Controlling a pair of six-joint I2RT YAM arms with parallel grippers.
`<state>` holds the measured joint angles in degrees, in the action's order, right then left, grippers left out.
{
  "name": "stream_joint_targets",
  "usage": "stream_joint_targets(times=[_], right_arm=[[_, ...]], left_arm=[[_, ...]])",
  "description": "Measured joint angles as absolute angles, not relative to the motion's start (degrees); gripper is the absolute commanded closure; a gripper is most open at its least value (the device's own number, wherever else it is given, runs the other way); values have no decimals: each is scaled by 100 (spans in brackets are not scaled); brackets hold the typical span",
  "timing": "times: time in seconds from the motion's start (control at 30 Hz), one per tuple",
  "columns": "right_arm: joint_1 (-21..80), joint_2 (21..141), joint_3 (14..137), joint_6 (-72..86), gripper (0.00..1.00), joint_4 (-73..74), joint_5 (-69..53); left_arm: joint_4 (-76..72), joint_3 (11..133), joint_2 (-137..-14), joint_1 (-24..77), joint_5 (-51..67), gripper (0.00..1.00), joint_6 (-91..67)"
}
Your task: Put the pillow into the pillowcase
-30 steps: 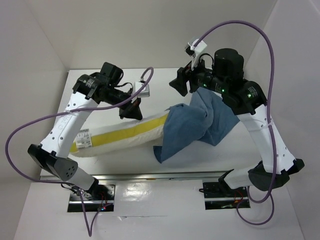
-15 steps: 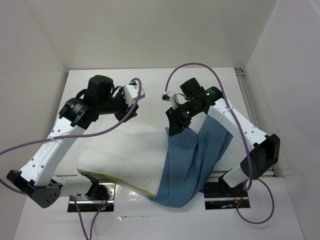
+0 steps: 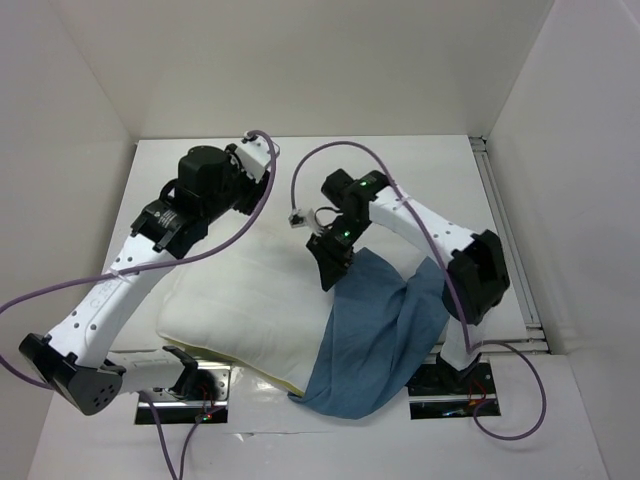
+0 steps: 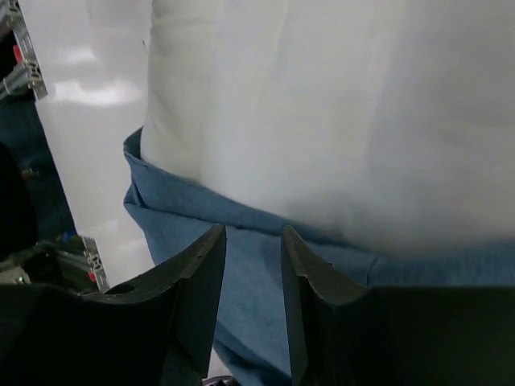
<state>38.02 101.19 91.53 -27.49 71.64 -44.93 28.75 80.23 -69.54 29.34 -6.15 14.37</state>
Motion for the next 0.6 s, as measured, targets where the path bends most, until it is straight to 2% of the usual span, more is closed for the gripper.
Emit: stream_joint_targets(times=[0.07, 0.27, 0.43, 0.6], right_arm=[[3946, 10451, 9159, -2862, 61, 7166, -4488], [4307, 10796, 8676, -2956, 70, 6921, -4307], [4464, 11074, 7937, -2604, 71, 6169, -3559], [4475, 11271, 7854, -2049, 71, 5669, -2952]], left_arm=[[2783, 8023, -7008, 2934, -801, 38, 1341], [2596, 7931, -7028, 2934, -1138, 38, 1302], [2528, 7837, -6997, 2893, -1278, 38, 1317], [2375, 7730, -6849, 2777, -1358, 38, 1337]])
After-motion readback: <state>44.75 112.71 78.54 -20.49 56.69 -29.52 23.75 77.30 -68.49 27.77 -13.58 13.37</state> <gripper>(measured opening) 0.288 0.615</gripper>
